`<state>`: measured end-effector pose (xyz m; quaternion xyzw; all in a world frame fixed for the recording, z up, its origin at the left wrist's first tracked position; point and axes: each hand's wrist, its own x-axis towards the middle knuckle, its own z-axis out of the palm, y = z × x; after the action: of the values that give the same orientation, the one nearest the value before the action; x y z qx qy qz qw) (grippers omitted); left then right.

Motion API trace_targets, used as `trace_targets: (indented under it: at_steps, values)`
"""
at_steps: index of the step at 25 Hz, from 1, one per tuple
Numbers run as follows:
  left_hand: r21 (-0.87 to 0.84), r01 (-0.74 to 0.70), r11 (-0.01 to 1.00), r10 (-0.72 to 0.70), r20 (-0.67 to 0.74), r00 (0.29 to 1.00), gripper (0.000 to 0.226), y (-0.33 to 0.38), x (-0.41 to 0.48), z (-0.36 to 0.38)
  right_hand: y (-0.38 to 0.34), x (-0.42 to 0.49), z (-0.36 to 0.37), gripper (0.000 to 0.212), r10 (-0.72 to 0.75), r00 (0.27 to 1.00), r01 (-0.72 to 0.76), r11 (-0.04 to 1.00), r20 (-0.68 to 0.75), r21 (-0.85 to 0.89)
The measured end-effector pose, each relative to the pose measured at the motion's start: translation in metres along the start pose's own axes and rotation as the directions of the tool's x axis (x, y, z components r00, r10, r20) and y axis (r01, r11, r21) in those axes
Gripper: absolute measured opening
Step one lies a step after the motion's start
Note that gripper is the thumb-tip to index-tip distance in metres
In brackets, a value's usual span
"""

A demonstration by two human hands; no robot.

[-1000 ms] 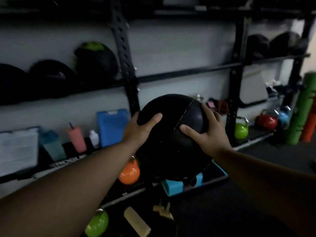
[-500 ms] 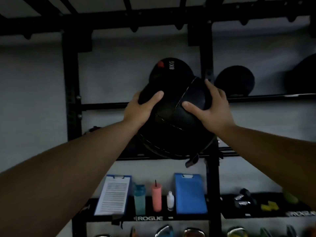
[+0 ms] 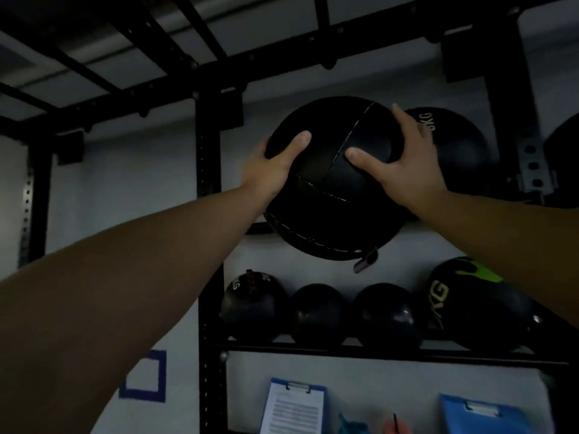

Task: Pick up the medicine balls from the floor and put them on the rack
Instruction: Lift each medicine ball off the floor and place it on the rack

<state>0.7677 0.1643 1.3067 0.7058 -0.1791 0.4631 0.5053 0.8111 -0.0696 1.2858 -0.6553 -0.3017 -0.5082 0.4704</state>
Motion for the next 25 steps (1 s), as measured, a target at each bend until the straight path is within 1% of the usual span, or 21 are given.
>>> trace_targets:
  at_steps: [3, 5, 7, 9, 11, 12, 13, 15, 17, 19, 20, 21, 22, 24, 25]
  values:
    - [0.092, -0.063, 0.994, 0.068, -0.051, 0.996, 0.106, -0.033, 0.056, -0.007, 0.038, 0.040, 0.062, 0.124, -0.079, 0.996, 0.083, 0.993, -0.051, 0.080]
    - [0.171, -0.077, 0.982, 0.097, -0.108, 0.989, 0.116, -0.053, 0.099, -0.015, 0.062, 0.068, 0.109, 0.124, -0.087, 0.992, 0.102, 0.979, -0.093, 0.174]
    - [0.259, -0.073, 0.963, 0.118, -0.163, 0.980, 0.125, -0.076, 0.145, -0.025, 0.085, 0.095, 0.159, 0.125, -0.090, 0.987, 0.117, 0.968, -0.130, 0.223]
    - [0.322, -0.087, 0.943, 0.149, -0.174, 0.973, 0.126, -0.117, 0.184, -0.044, 0.111, 0.115, 0.218, 0.123, -0.074, 0.994, 0.093, 0.965, -0.086, 0.246]
    - [0.351, -0.092, 0.932, 0.161, -0.171, 0.972, 0.117, -0.180, 0.216, -0.063, 0.139, 0.123, 0.284, 0.117, -0.095, 0.995, 0.089, 0.971, 0.017, 0.221]
    - [0.336, -0.089, 0.938, 0.159, -0.186, 0.970, 0.112, -0.210, 0.228, -0.071, 0.149, 0.123, 0.313, 0.110, -0.114, 0.992, 0.103, 0.976, 0.049, 0.191]
    - [0.305, -0.087, 0.948, 0.158, -0.217, 0.963, 0.109, -0.236, 0.241, -0.078, 0.156, 0.125, 0.340, 0.100, -0.136, 0.990, 0.128, 0.979, 0.043, 0.158]
    - [0.266, -0.126, 0.956, 0.195, -0.251, 0.948, 0.110, -0.272, 0.272, -0.096, 0.155, 0.148, 0.382, 0.084, -0.181, 0.983, 0.183, 0.980, -0.024, 0.074]
    - [0.319, -0.201, 0.926, 0.273, -0.198, 0.941, 0.112, -0.295, 0.297, -0.116, 0.143, 0.182, 0.415, 0.075, -0.222, 0.974, 0.223, 0.975, -0.039, 0.018]
    - [0.425, -0.273, 0.863, 0.331, -0.070, 0.941, 0.119, -0.325, 0.312, -0.135, 0.144, 0.215, 0.447, 0.065, -0.250, 0.968, 0.250, 0.968, 0.002, -0.030]
    - [0.480, -0.301, 0.824, 0.342, 0.003, 0.940, 0.123, -0.345, 0.318, -0.144, 0.153, 0.227, 0.464, 0.059, -0.257, 0.966, 0.259, 0.963, 0.027, -0.080]
    - [0.527, -0.327, 0.784, 0.347, 0.064, 0.936, 0.126, -0.363, 0.323, -0.146, 0.166, 0.235, 0.475, 0.055, -0.245, 0.969, 0.247, 0.960, 0.031, -0.133]
    - [0.552, -0.353, 0.755, 0.360, 0.101, 0.927, 0.125, -0.379, 0.327, -0.145, 0.180, 0.240, 0.481, 0.053, -0.217, 0.976, 0.215, 0.960, 0.006, -0.180]
    - [0.543, -0.411, 0.732, 0.438, 0.086, 0.895, 0.116, -0.397, 0.339, -0.138, 0.199, 0.246, 0.486, 0.053, -0.192, 0.979, 0.172, 0.957, -0.068, -0.236]
    - [0.525, -0.426, 0.736, 0.472, 0.052, 0.880, 0.113, -0.401, 0.344, -0.136, 0.203, 0.250, 0.487, 0.055, -0.204, 0.976, 0.180, 0.949, -0.069, -0.258]
